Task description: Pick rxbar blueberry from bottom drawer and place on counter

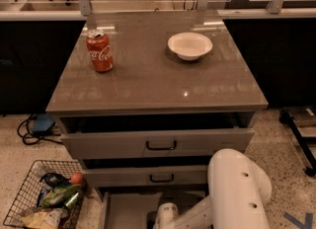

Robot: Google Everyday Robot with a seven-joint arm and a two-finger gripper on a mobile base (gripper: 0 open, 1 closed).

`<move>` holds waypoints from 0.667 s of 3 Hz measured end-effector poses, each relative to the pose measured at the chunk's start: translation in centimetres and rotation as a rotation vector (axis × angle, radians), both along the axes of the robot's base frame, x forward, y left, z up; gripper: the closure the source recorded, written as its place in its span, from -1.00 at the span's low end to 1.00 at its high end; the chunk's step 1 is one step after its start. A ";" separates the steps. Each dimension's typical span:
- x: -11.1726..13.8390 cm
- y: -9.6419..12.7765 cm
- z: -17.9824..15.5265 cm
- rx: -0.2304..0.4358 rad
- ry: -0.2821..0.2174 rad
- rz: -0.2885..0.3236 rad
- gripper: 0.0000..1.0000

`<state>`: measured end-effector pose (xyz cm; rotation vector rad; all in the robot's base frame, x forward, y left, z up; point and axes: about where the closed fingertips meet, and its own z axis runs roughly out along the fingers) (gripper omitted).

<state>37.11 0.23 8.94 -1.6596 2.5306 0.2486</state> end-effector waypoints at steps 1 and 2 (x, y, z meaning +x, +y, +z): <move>0.0 0.0 0.8 0.000 0.000 0.000 0.23; 0.0 0.0 1.6 0.000 0.000 0.000 0.69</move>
Offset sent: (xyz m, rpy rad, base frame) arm 0.0000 0.0000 0.0065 0.0000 0.0000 0.0001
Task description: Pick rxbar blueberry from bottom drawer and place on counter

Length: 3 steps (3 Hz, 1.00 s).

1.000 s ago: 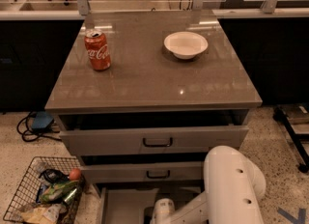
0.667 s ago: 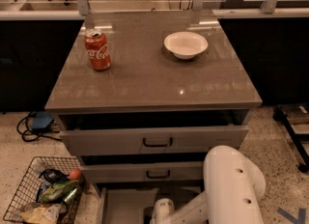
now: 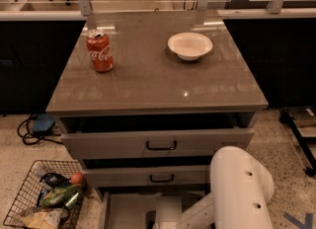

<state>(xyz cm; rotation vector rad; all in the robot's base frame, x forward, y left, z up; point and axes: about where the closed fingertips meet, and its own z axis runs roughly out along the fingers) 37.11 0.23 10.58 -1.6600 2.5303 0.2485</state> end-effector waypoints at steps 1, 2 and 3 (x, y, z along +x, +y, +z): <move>0.0 0.0 0.3 0.000 0.000 0.000 1.00; 0.0 0.0 0.3 0.000 0.000 0.000 1.00; 0.0 0.0 0.3 0.000 0.000 0.000 1.00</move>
Offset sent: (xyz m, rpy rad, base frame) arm 0.0000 0.0000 0.0032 0.0000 -0.0001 0.0002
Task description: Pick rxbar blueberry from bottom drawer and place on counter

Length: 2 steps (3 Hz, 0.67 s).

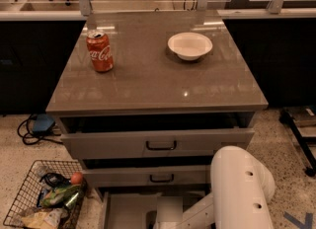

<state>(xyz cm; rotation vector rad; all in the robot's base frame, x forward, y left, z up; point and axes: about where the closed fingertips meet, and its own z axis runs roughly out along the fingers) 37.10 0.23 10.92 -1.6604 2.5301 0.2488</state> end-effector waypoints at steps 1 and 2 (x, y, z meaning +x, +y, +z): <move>0.0 0.0 0.0 0.000 0.000 0.000 1.00; 0.6 -0.5 3.1 0.075 -0.024 0.012 1.00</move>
Offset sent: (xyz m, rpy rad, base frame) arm 0.0257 -0.0212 0.1214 0.2776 -0.0929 0.0453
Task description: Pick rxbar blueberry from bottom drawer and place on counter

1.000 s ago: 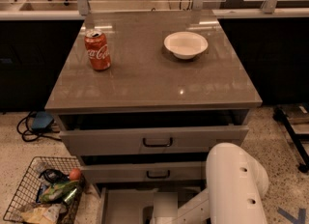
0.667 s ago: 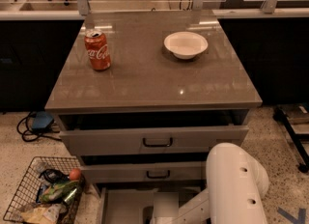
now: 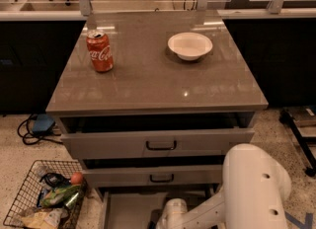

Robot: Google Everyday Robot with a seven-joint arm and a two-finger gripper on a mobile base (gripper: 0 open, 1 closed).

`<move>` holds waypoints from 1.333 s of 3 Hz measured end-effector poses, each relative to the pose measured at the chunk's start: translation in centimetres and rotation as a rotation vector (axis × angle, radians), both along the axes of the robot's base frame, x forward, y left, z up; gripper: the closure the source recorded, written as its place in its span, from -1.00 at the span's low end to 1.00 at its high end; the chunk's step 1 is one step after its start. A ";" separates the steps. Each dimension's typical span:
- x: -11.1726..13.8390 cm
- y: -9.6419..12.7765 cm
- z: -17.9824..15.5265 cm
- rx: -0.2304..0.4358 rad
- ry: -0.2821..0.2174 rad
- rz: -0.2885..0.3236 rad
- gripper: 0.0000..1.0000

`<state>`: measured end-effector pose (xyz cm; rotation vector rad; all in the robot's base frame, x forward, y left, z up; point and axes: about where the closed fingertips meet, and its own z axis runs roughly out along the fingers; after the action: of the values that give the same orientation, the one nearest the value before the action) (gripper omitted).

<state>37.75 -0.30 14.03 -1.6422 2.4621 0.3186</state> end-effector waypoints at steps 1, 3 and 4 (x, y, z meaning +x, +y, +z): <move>1.0 -1.1 4.8 0.100 -0.034 0.009 1.00; 1.9 -3.9 11.5 0.266 -0.098 0.028 1.00; 1.9 -5.4 14.1 0.320 -0.128 0.035 1.00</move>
Offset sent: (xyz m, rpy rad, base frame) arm 0.0288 -0.0376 0.1235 0.2723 -0.0914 0.0203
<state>39.66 -5.73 28.17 -1.5200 2.1585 0.5610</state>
